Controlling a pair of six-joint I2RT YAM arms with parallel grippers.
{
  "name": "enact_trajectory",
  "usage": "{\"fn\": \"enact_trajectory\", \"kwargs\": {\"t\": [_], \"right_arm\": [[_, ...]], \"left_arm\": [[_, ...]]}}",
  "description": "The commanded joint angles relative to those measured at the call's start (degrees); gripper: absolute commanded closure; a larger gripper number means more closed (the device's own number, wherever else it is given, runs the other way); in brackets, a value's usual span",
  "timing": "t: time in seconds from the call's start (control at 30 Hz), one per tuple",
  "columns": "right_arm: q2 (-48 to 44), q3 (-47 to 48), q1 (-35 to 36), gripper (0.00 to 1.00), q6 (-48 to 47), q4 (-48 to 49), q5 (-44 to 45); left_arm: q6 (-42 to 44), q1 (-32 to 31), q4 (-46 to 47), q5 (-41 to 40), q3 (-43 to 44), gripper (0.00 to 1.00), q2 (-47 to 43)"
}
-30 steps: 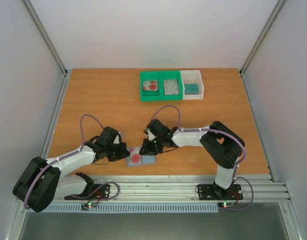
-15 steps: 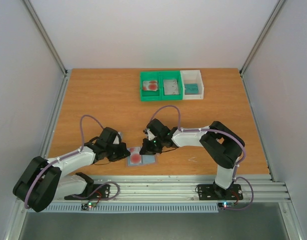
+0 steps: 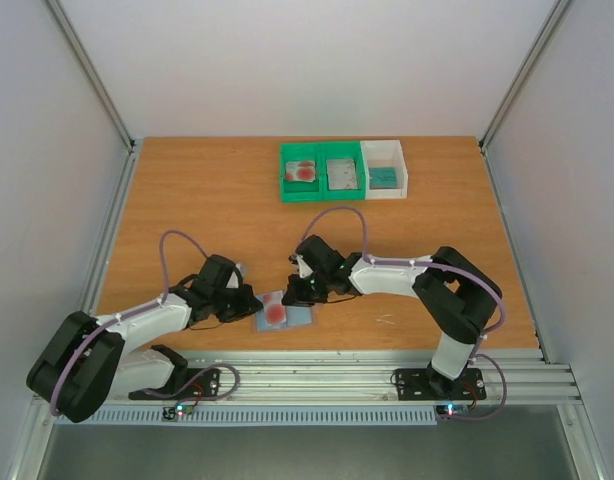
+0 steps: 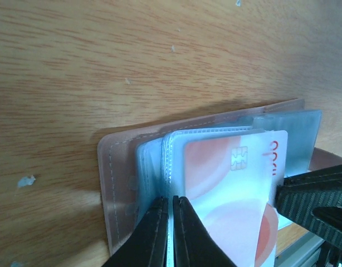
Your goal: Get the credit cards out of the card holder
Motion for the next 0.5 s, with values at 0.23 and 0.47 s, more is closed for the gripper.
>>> {"fn": "enact_trajectory", "kwargs": {"t": [0.23, 0.47], "right_arm": [[-5.82, 0.01, -1.30, 0.99, -4.77, -5.38, 1.66], [-9.71, -0.46, -2.91, 0.99, -9.37, -9.29, 1.35]], "left_arm": [[-0.49, -0.08, -0.53, -0.89, -0.69, 0.88, -1.46], [-0.08, -0.08, -3.48, -0.01, 1.40, 0.79, -3.75]]}}
